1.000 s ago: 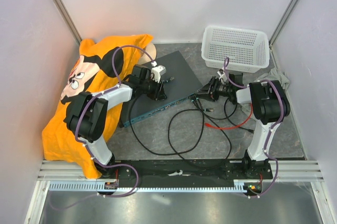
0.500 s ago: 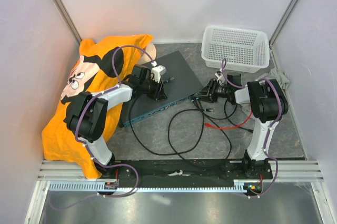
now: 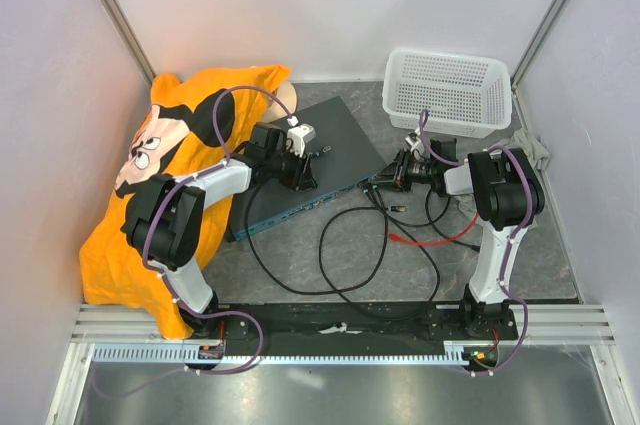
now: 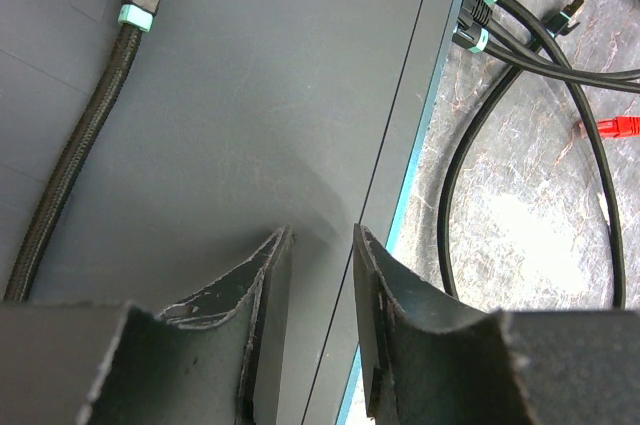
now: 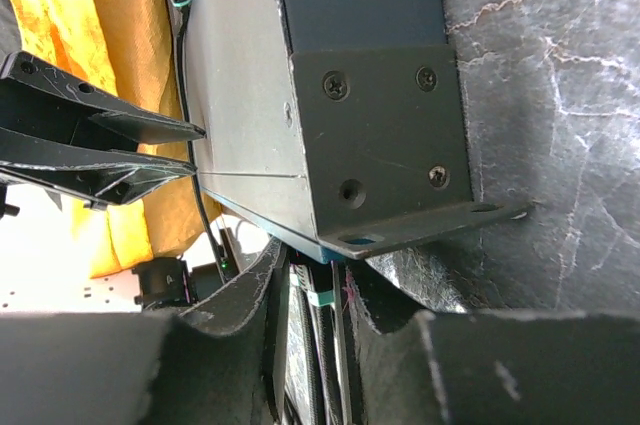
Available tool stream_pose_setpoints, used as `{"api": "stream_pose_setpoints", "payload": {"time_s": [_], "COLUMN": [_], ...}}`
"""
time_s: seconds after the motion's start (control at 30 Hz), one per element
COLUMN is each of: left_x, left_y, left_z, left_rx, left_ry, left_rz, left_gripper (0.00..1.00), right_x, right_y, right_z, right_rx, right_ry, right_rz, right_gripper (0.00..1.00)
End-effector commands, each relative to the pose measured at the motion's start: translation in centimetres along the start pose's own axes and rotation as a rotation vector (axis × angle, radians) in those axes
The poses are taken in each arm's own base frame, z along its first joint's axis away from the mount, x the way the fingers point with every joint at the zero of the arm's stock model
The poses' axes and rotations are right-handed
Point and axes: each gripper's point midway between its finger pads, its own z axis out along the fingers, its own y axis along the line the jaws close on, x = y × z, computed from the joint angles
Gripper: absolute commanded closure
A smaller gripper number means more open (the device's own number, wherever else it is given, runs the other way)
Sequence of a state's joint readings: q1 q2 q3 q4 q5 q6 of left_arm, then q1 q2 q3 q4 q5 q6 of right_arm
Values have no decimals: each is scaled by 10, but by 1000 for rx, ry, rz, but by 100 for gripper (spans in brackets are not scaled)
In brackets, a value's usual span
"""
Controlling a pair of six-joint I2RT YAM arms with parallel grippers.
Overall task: Pull the plug from the switch port
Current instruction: Pull the connector from the switch port.
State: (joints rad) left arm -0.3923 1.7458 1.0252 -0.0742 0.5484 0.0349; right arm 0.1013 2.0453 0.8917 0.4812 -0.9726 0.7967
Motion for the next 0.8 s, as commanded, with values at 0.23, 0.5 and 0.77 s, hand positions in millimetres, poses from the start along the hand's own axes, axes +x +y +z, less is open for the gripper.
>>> {"api": "stream_pose_setpoints", "payload": {"time_s": [0.23, 0.5, 0.77], "left_x": [2, 1, 0], "left_y": [7, 7, 7], "left_z": [1, 3, 3], "left_rx": [-25, -17, -17], "left_ry": [9, 4, 2], "left_rz": [5, 1, 4], "left_gripper": [61, 61, 61], "right_x": [2, 21, 15], "right_y": [-17, -40, -35], "right_z": [-6, -18, -17], "right_rx": [54, 114, 98], "right_ry": [-12, 20, 17], "right_rz": [-2, 19, 6], "right_gripper": [93, 99, 100]}}
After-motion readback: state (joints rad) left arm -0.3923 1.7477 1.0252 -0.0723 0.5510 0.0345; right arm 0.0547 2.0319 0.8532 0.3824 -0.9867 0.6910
